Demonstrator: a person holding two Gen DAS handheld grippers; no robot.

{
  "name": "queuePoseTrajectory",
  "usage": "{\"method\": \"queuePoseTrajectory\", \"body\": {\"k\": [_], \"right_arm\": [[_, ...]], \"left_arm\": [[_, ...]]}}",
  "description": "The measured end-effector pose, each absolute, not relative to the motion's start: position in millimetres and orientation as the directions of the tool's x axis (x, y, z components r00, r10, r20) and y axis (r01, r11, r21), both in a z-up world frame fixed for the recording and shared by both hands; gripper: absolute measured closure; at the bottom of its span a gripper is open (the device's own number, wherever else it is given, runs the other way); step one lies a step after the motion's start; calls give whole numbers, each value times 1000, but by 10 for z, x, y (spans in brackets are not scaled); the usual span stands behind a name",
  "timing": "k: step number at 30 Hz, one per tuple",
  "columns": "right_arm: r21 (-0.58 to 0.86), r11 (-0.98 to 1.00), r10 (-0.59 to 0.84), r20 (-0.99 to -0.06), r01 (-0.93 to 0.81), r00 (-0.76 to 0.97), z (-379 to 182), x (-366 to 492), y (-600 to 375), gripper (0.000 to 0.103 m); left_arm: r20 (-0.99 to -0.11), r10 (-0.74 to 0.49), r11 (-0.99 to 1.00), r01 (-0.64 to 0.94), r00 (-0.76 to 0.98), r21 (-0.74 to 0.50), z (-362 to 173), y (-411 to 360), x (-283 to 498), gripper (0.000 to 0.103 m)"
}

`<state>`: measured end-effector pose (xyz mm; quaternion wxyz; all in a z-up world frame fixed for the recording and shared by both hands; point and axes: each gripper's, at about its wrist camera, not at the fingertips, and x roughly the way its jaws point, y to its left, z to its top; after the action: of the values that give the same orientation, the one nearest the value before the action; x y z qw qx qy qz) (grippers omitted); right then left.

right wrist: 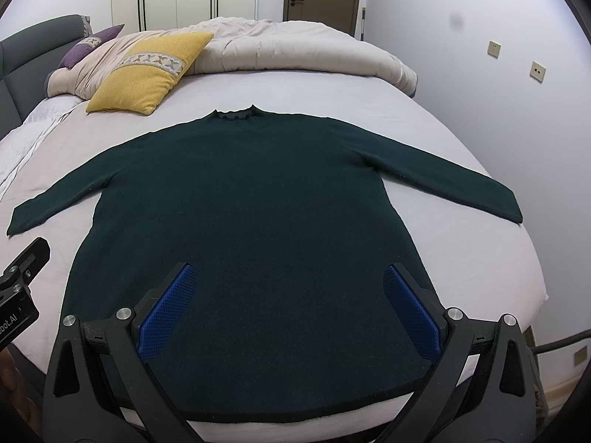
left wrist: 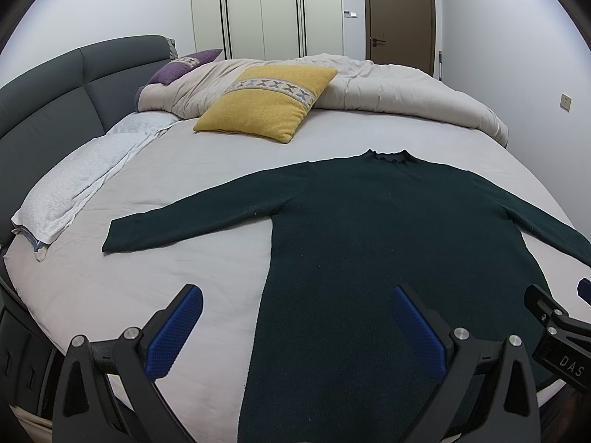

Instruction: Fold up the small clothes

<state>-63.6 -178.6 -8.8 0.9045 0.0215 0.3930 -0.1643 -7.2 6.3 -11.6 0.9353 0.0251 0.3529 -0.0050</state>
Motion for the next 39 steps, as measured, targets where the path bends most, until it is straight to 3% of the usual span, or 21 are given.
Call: {"method": "queuePoseTrajectory", "body": {"k": [16, 24, 27, 32, 36, 39], "right_arm": [[-88, 947, -274, -727, 310, 630, -132, -608, -1765, 0], [-44, 935, -275, -718, 352, 639, -175, -573, -2099, 0], [35, 919, -258, -699, 392, 667, -137, -602, -2575, 0], [262, 802, -247, -673, 537, 697, -221, -777, -3977, 1], [506, 582, -193, -674, 636, 713, -523, -1012, -5262, 20], [597, 423, -177, -684, 682, 708, -820, -1163, -5977, 23]], "left_arm": [[-666, -4, 999, 36, 746, 34, -212, 66, -75, 0], [-624, 53, 988, 51, 779, 147, -278, -126, -62, 0], [-630, 49, 983, 76, 775, 170, -357, -187, -11, 0], [-658, -50, 988, 134, 751, 79, -435, -168, 238, 0], [-685, -121, 990, 139, 719, -28, -540, -109, 530, 0], [-673, -128, 990, 139, 728, -37, -576, -160, 674, 0]]}}
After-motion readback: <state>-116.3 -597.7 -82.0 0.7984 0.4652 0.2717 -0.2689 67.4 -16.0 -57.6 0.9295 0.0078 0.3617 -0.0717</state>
